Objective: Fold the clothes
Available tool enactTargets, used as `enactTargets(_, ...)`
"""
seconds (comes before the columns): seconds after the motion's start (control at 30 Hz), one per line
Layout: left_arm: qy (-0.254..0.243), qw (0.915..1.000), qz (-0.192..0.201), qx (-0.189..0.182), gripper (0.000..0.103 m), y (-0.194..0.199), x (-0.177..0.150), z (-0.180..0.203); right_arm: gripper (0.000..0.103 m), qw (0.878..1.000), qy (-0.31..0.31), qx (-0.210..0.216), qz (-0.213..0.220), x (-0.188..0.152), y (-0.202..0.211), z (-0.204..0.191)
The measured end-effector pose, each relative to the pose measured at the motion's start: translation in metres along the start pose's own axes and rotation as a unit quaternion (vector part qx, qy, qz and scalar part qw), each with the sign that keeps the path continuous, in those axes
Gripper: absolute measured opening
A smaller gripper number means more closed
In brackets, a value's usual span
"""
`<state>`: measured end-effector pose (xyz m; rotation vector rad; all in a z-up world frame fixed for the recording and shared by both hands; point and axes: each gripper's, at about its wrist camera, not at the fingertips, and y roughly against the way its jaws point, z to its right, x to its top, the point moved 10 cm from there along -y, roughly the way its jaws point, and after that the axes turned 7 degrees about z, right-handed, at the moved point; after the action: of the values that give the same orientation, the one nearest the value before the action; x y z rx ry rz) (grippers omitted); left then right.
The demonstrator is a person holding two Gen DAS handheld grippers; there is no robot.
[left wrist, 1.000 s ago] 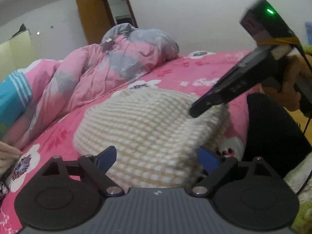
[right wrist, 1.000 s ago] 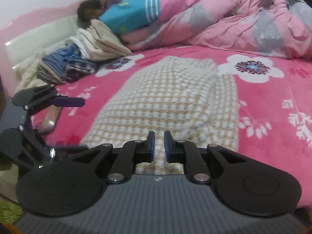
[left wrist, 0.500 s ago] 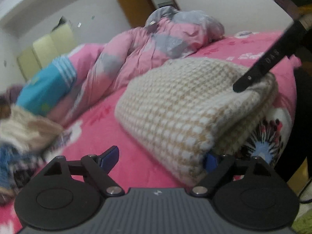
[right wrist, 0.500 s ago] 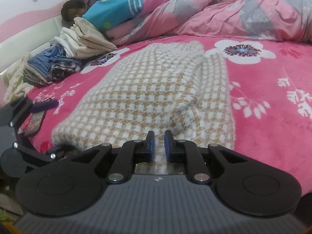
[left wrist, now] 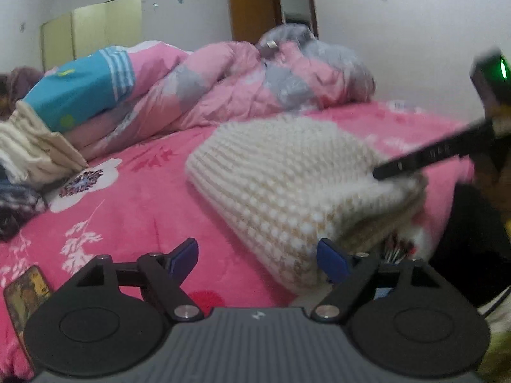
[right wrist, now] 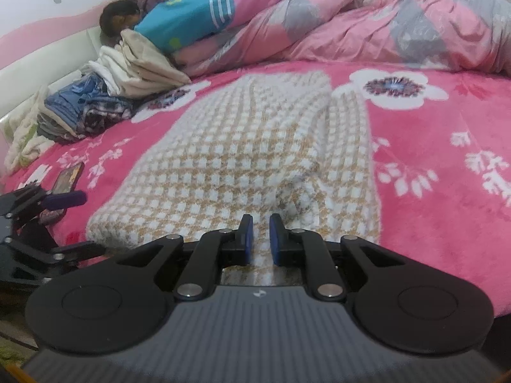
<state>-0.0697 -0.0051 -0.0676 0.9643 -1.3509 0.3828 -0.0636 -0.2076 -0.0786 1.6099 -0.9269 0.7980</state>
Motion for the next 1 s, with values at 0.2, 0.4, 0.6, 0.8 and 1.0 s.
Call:
enactTargets(0.2,0.083,0.9962,0.014,-0.022,0.101,-0.020,0.034,-0.003,0.025,0.999,-0.014,0.002,0.030,0.007,0.022,-0.007)
enactTargets(0.4,0.065,0.9971,-0.038,0.003,0.103,-0.075,0.040,0.014,0.060,0.997,-0.038,-0.043,0.043,0.006,0.024,-0.002)
enactTargets(0.6,0.061,0.9935,-0.086,0.041,0.103,-0.102,0.034,0.016,0.092,0.996,-0.039,-0.078,0.037,0.000,0.028,0.008)
enactTargets(0.8,0.079,0.9870,-0.124,0.064,0.103,-0.115,0.036,0.017,0.102,0.991,-0.065,-0.106,0.045,0.005,0.027,0.025)
enactTargets(1.0,0.096,0.9799,-0.158,0.074,0.103,-0.122,0.034,0.017,0.102,0.988,-0.035,-0.145,0.043,0.013,0.024,0.028)
